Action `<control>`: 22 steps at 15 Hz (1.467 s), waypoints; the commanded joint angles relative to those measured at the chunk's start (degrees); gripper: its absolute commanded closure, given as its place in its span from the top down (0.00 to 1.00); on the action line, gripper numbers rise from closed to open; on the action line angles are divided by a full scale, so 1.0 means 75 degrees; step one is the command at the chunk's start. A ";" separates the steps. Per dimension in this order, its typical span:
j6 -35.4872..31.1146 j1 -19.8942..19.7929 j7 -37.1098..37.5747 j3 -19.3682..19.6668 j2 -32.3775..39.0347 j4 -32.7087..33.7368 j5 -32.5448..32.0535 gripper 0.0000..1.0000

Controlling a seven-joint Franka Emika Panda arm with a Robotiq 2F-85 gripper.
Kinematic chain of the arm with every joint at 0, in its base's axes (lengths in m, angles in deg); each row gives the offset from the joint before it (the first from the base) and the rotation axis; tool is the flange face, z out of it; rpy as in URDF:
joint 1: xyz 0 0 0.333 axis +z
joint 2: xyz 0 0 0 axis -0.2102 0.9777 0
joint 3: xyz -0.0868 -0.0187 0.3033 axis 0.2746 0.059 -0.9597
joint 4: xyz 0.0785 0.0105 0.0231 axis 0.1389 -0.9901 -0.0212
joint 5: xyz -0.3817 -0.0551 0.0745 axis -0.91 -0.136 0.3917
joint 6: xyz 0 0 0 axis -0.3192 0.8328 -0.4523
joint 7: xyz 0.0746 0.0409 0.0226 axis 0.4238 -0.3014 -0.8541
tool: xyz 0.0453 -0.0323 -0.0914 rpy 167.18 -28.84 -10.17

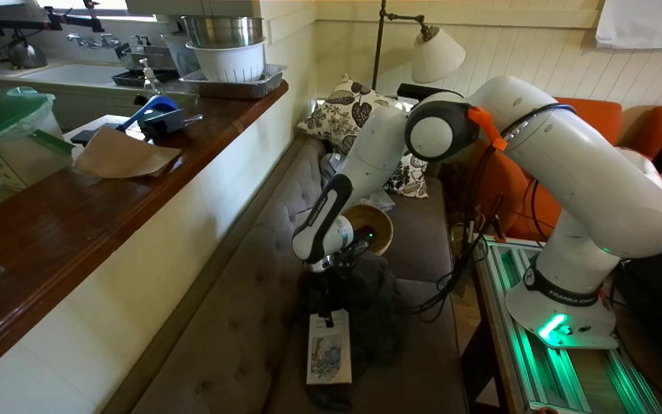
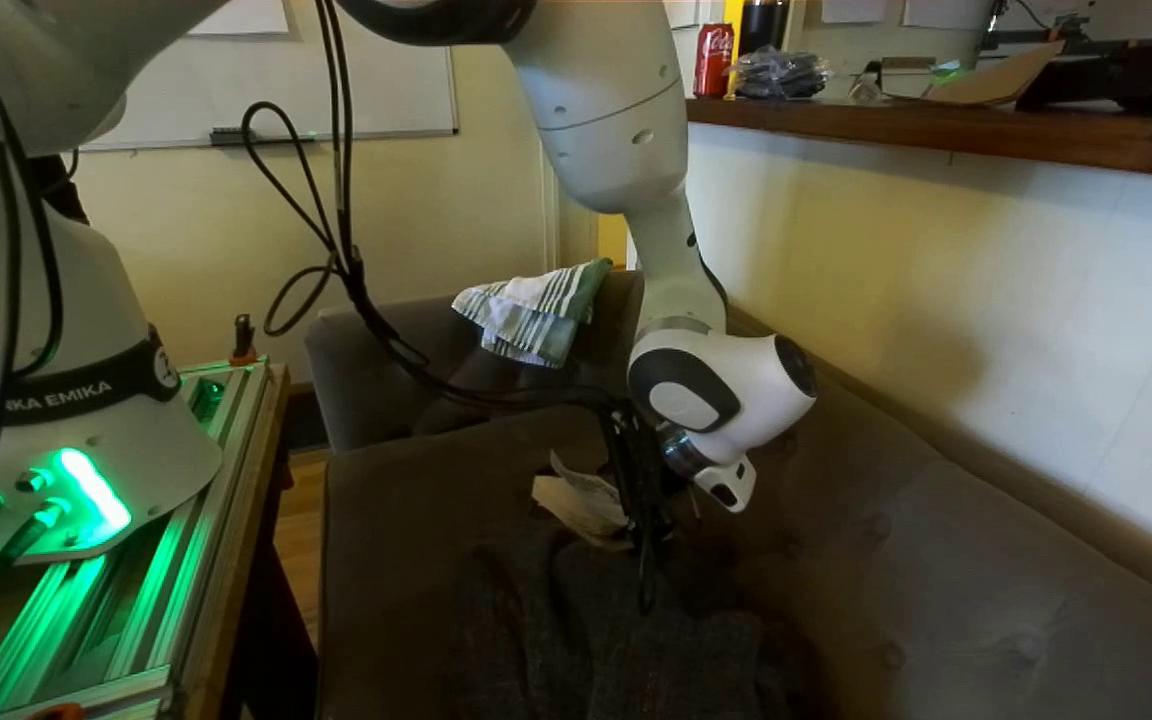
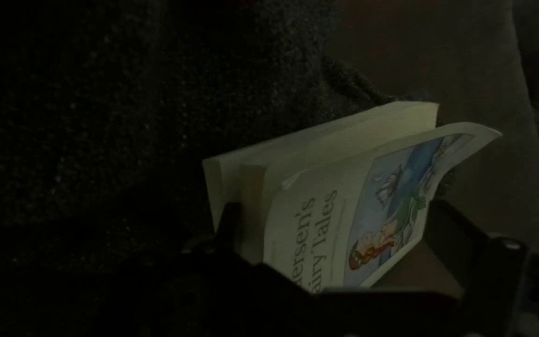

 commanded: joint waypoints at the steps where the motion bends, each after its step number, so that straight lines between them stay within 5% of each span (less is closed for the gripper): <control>1: -0.0541 0.0413 0.0440 0.0267 0.0166 0.0190 -0.0423 1.00; 6: -0.1037 0.1093 0.1529 0.0903 0.0439 0.0429 -0.1178 1.00; 22: 0.2862 0.0351 0.1558 0.0308 0.1355 0.2338 -0.0603 1.00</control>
